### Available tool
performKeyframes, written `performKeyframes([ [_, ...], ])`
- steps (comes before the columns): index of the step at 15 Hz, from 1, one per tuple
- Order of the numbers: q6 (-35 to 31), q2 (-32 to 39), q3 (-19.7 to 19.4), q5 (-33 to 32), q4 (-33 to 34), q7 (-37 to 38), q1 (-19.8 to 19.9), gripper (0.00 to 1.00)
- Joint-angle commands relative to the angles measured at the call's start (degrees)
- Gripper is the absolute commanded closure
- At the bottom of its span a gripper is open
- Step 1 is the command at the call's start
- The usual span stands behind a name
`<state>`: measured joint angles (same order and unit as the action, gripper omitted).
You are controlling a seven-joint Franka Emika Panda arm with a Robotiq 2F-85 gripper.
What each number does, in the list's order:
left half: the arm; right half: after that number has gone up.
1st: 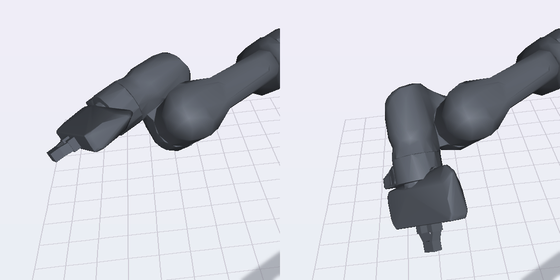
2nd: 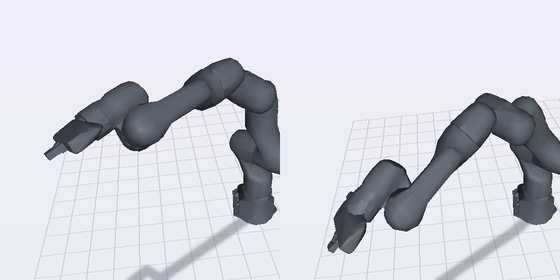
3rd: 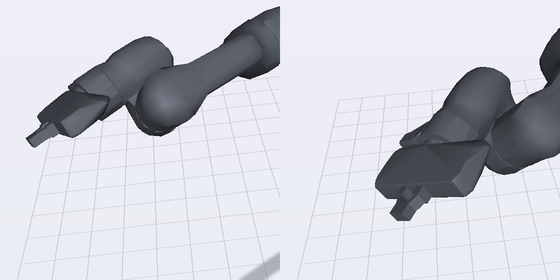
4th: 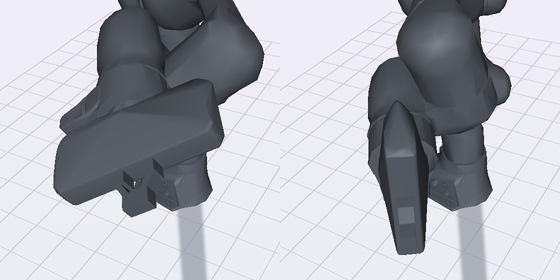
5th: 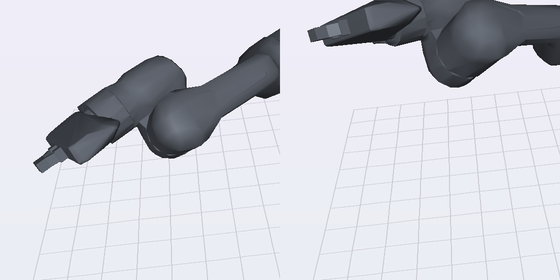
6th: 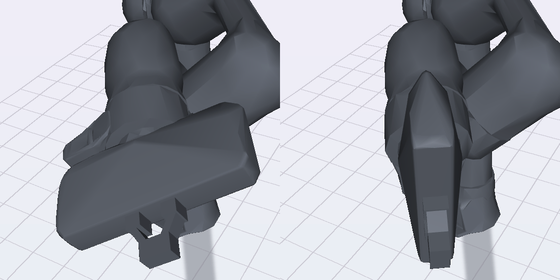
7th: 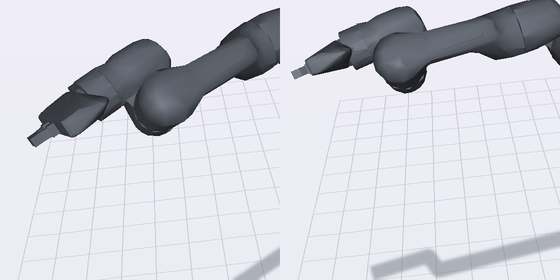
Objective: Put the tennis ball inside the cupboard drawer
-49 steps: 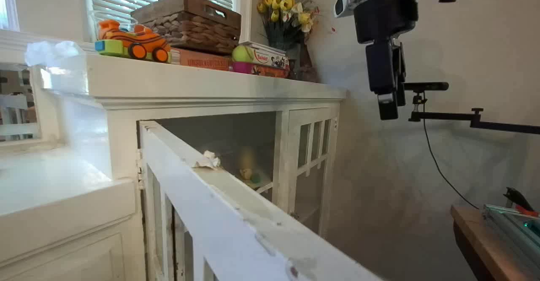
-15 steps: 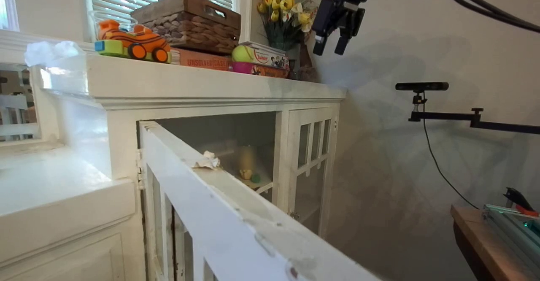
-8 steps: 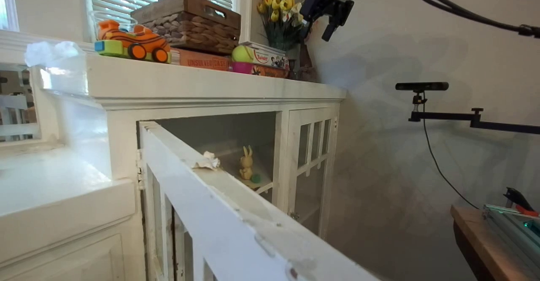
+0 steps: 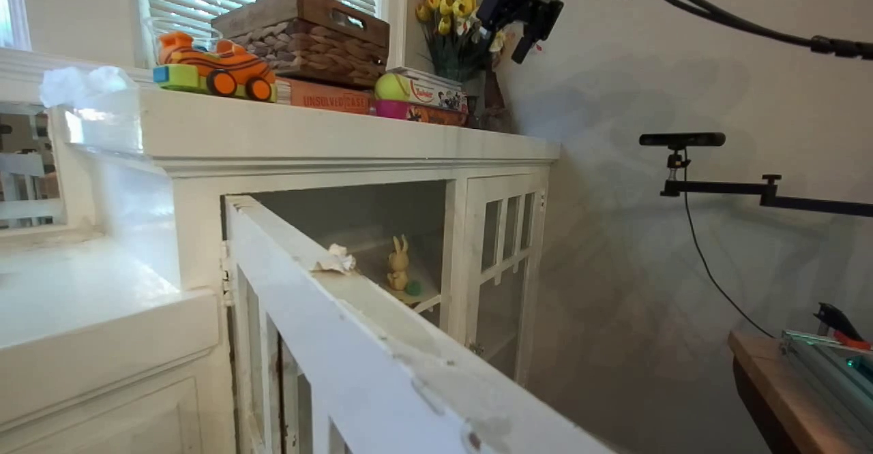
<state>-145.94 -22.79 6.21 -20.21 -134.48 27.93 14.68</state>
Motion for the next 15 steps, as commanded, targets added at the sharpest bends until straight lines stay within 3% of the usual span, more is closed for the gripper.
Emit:
performKeyframes([
  [1,-6.21,4.90,-1.76,0.45,2.78,-2.94,-0.58,0.00],
  [9,-16.08,14.13,-4.97,7.70,7.24,-12.24,-5.96,0.00],
  [15,-17.08,19.27,-4.48,5.16,12.19,-15.26,-5.43,0.00],
])
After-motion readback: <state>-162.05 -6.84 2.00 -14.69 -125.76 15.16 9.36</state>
